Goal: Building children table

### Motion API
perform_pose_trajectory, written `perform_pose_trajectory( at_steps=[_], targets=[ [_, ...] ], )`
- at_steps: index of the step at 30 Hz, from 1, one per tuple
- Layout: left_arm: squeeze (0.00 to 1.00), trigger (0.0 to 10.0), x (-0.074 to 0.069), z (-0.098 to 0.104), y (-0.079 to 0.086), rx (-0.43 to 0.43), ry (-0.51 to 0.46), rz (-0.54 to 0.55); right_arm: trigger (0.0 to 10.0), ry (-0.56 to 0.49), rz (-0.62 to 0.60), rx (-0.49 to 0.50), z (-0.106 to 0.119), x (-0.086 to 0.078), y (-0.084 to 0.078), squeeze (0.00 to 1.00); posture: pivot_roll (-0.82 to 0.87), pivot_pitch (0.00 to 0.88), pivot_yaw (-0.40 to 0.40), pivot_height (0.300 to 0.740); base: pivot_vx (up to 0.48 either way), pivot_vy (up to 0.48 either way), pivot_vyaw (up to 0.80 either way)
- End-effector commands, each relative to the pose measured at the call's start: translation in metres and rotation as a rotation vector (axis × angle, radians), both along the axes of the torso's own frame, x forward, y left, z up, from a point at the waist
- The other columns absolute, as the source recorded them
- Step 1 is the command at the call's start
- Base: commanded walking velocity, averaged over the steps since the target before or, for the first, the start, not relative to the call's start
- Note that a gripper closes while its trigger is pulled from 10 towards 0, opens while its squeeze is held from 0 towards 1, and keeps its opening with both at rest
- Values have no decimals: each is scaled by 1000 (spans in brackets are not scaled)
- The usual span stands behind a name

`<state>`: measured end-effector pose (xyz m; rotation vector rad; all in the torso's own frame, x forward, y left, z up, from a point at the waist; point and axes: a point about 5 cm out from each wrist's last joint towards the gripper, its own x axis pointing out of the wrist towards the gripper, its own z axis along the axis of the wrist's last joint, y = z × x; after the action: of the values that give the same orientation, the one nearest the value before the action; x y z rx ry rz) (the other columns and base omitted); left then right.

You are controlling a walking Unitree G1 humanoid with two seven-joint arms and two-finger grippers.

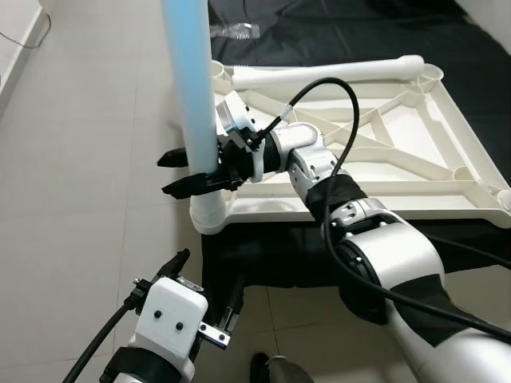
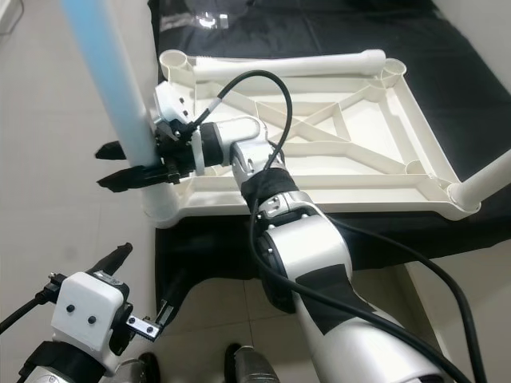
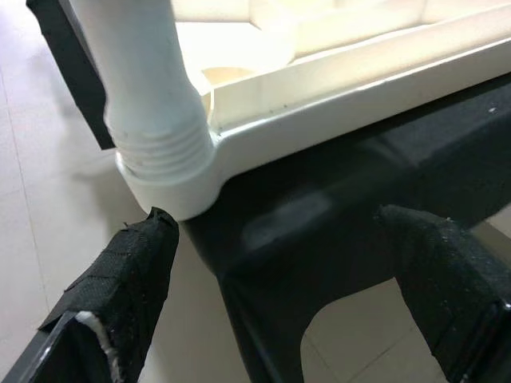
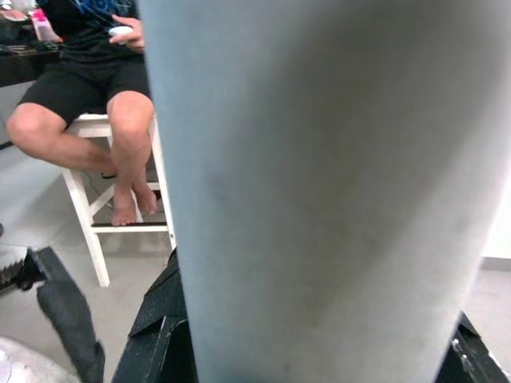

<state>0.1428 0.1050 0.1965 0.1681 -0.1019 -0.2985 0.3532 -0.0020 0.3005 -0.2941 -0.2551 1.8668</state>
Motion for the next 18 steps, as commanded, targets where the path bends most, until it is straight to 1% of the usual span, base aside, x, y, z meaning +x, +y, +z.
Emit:
perform_pose_trajectory(
  at_steps=[1,3,4,5,6,7,9,10,11,12,13,14,16,17,18],
  targets=[
    [0,10000,-3,-1,0,9,19,-4,0,54,44,45,-5,-4,8,0,262,370,-88,740,0,0,0],
    [0,10000,-4,-2,0,10,19,1,0,42,45,55,-1,-4,8,0,267,374,-84,740,0,0,0],
    [0,10000,-4,-2,1,12,20,5,0,1,25,31,-2,-3,9,0,264,377,-84,740,0,0,0],
    [0,10000,-5,-3,1,15,24,8,0,-84,-34,-86,-13,0,5,0,258,379,-77,740,0,0,0],
    [0,10000,-5,-3,1,15,24,8,0,-84,-34,-86,-13,0,5,0,258,379,-77,740,0,0,0],
    [0,10000,-5,-3,1,17,27,9,0,-147,-68,-171,-22,2,3,0,258,379,-77,740,0,0,0],
    [0,10000,-5,-3,1,17,27,9,0,-147,-68,-171,-22,2,3,0,258,379,-77,740,0,0,0],
    [0,10000,-5,-3,1,18,28,9,0,-199,-123,-237,-30,5,0,0,252,379,-75,740,0,0,0],
    [0,10000,-5,-3,1,18,28,9,0,-199,-123,-237,-30,5,0,0,252,379,-75,740,0,0,0],
    [0,10000,-4,-3,1,18,28,8,0,-216,-197,-267,-37,9,-2,0,240,375,-73,740,0,0,0],
    [0,10000,-4,-3,1,18,28,8,0,-216,-197,-267,-37,9,-2,0,240,375,-73,740,0,0,0],
    [0,10000,-4,-3,1,19,27,9,0,-222,-294,-266,-41,14,-4,0,239,373,-76,740,0,0,0],
    [0,10000,-2,-2,3,22,19,23,0,-228,-550,-240,-45,29,-13,0,236,369,-80,740,0,0,0],
    [0,10000,-2,-2,3,22,19,23,0,-228,-550,-240,-45,29,-13,0,236,369,-80,740,0,0,0],
    [0,10000,-2,-2,4,23,15,30,0,-228,-632,-225,-45,34,-17,0,236,369,-80,740,0,0,0]
  ],
)
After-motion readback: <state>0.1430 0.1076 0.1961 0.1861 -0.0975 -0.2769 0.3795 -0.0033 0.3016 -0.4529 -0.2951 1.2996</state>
